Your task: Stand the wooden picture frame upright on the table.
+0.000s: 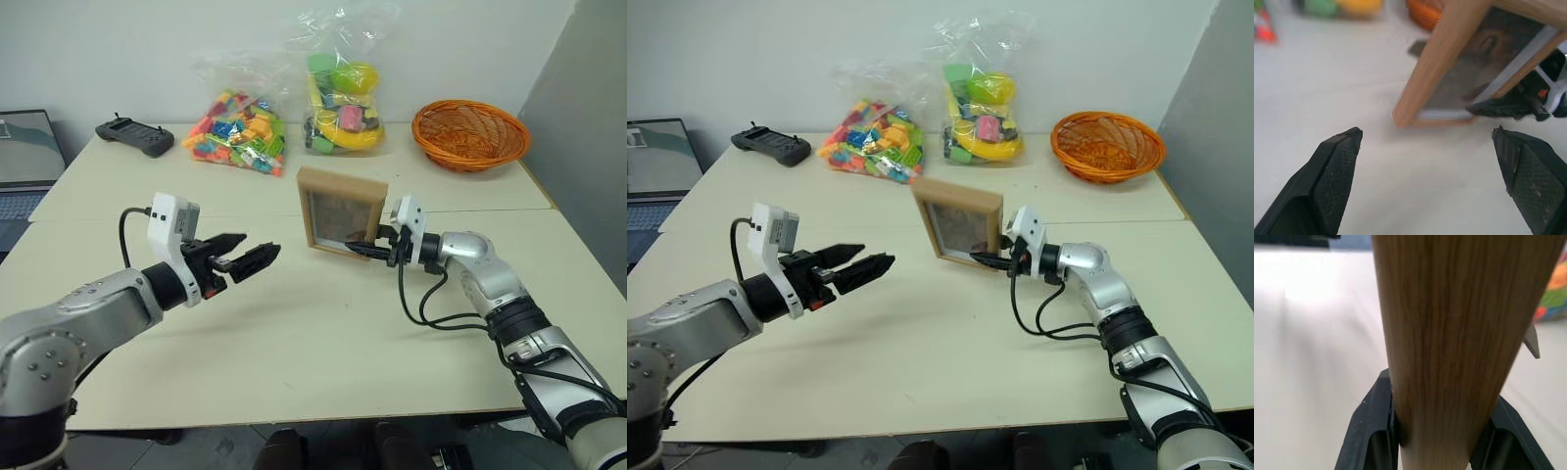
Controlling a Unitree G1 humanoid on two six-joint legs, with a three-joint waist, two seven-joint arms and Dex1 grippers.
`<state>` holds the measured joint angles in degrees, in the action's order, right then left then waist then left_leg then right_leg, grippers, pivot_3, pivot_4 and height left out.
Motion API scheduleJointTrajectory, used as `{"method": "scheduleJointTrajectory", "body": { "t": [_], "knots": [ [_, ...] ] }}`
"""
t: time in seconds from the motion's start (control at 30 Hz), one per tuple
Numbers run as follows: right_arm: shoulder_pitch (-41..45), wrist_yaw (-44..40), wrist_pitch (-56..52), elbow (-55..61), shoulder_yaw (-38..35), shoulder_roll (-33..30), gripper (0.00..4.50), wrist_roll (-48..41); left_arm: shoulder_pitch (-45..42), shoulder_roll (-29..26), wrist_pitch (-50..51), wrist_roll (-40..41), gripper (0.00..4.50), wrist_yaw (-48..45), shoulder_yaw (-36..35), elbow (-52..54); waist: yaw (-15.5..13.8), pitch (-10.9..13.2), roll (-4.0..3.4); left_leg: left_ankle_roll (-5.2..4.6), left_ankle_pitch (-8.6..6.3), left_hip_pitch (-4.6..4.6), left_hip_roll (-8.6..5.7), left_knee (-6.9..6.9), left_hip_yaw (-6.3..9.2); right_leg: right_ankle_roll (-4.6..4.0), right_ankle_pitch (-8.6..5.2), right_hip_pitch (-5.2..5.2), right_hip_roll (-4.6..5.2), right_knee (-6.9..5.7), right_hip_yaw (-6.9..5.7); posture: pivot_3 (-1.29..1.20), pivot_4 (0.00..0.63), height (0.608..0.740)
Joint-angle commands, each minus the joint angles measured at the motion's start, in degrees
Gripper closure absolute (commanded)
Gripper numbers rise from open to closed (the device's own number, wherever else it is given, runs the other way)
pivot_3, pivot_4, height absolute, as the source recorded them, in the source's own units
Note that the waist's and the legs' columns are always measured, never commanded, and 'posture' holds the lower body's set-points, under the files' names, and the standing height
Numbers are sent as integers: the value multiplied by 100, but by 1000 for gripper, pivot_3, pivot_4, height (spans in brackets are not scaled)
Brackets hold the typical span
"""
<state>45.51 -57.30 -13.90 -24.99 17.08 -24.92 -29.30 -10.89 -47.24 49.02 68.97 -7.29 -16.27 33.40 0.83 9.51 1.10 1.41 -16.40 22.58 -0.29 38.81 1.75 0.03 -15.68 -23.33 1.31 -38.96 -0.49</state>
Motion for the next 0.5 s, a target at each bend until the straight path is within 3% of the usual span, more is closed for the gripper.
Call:
{"method": "scheduleJointTrajectory", "body": {
  "t": [0.03,0.17,0.37,0.5],
  "knots": [
    [263,-269,-1235,7,-301,260,3177,-385,440,57,-629,-1276,0,-343,426,577,-22,0,-1,-1,0,-3,-2,-3,-2,0,0,0,0,-1,4,0,150,740],
    [325,-267,-1404,-572,-502,606,3177,-153,892,253,-976,-1993,0,-663,759,577,-46,0,-2,-5,-3,-2,-2,-7,-7,-2,-1,-3,-1,-1,4,0,150,740],
    [197,-374,-325,-1299,-542,919,3177,562,1260,641,-1230,-2520,0,-963,945,426,-66,1,-3,-18,-10,2,-4,-3,-14,-1,-1,-6,-1,-2,5,0,150,740],
    [-76,-558,-34,-1182,-543,909,3177,792,1212,729,-1196,-2644,0,-1169,921,349,-72,1,-2,-19,-10,1,-3,-3,-11,0,-1,-6,-1,-3,2,0,150,740]
  ]
}}
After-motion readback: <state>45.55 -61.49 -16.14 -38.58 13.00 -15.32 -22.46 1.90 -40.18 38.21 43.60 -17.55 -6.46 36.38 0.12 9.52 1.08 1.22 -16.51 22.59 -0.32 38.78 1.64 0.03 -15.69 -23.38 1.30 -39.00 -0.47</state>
